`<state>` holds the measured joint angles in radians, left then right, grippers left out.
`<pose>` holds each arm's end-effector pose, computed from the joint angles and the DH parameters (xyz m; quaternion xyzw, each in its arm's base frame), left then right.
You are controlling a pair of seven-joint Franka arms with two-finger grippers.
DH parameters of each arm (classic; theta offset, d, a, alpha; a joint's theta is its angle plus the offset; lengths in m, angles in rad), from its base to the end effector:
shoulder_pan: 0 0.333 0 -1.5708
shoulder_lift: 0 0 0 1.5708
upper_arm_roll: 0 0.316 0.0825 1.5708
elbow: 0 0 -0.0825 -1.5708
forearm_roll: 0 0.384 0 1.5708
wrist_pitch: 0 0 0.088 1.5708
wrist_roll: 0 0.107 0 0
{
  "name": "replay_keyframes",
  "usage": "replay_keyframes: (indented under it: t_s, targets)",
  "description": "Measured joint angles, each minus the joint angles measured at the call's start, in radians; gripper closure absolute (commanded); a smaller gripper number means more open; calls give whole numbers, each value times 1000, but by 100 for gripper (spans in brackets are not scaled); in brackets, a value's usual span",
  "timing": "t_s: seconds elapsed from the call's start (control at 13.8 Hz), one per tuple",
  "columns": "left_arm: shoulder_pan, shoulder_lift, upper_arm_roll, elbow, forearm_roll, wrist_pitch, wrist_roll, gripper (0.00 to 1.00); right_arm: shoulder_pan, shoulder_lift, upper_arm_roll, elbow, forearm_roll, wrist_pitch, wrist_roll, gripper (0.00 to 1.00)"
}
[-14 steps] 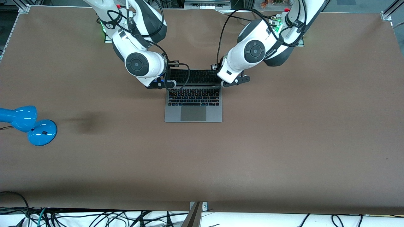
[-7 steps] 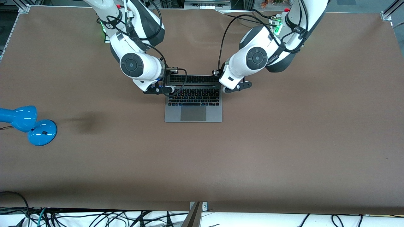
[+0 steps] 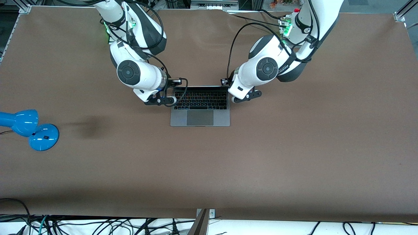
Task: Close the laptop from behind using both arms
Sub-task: 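Push the screen forward with both grippers, folding it toward the keyboard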
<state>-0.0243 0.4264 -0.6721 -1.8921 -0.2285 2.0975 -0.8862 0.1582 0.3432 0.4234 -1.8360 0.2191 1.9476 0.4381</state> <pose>0.4763 -0.3822 0.3183 0.9574 0.1679 -0.2087 0.1075 0.5087 0.3336 0.3471 -0.9806 -0.0163 0.1705 0.0954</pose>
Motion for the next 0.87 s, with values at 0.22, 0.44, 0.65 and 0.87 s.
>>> replay_keyframes:
  t_s: [0.22, 0.44, 0.65, 0.87]
  targets:
    - [0, 31, 10, 25, 31, 0, 0, 100, -1, 5, -8, 0, 0, 47, -28, 97]
    - [0, 64, 14, 54, 48, 1, 0, 100, -1, 16, -15, 0, -1, 87, -70, 97]
    - [-2, 101, 31, 91, 62, 1, 0, 100, -1, 37, -31, 0, -8, 118, -112, 97]
    - [-2, 144, 43, 135, 94, 1, 0, 100, -2, 61, -44, 0, -21, 158, -150, 97]
